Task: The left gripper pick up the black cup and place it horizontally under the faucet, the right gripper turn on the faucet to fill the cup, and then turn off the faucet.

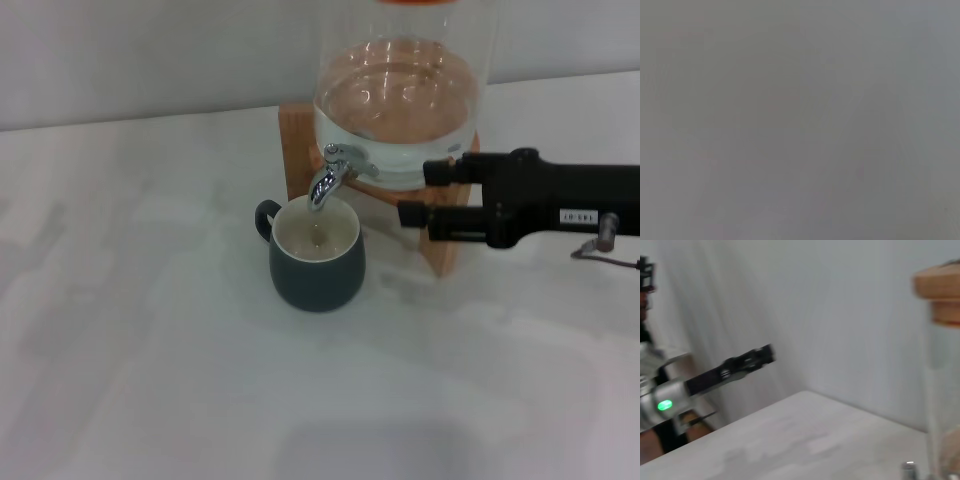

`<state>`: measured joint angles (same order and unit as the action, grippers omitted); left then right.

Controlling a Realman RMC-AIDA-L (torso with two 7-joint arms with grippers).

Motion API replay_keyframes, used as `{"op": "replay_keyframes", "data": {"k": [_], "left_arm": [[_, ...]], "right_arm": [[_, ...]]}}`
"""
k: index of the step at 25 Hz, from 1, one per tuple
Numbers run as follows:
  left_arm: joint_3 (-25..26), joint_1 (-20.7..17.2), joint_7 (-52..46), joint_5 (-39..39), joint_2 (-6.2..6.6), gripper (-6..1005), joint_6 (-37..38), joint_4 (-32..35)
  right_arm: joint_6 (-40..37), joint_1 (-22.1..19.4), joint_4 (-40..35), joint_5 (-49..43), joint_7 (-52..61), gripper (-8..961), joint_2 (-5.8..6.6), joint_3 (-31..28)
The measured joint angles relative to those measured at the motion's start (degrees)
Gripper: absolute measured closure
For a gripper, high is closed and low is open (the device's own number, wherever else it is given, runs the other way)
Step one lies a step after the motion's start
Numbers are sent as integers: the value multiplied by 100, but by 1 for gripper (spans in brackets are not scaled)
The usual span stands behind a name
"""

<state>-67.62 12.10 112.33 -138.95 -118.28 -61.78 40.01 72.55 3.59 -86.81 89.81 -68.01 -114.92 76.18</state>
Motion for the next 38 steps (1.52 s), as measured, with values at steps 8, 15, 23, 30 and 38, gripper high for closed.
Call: {"op": "replay_keyframes", "data": {"k": [8, 15, 23, 30, 38], "left_arm": [[18, 6, 0, 1, 12, 118, -1, -16], [21, 10, 0, -2, 46, 118, -1, -38], [20, 12, 0, -8, 50, 118, -10, -38], [20, -14, 0, -34, 46, 119, -38, -37], [20, 1, 0, -27, 42, 119, -48, -37]], "right_arm": [[-830, -125, -116, -16, 230, 247, -3, 506], [-1260, -184, -241, -95, 317, 247, -2, 861], [-1664, -134, -158, -173, 347, 246, -4, 1051], [-1735, -13, -107, -250, 382, 246, -4, 1207], [-1773, 88, -35, -263, 386, 246, -8, 1340]]}}
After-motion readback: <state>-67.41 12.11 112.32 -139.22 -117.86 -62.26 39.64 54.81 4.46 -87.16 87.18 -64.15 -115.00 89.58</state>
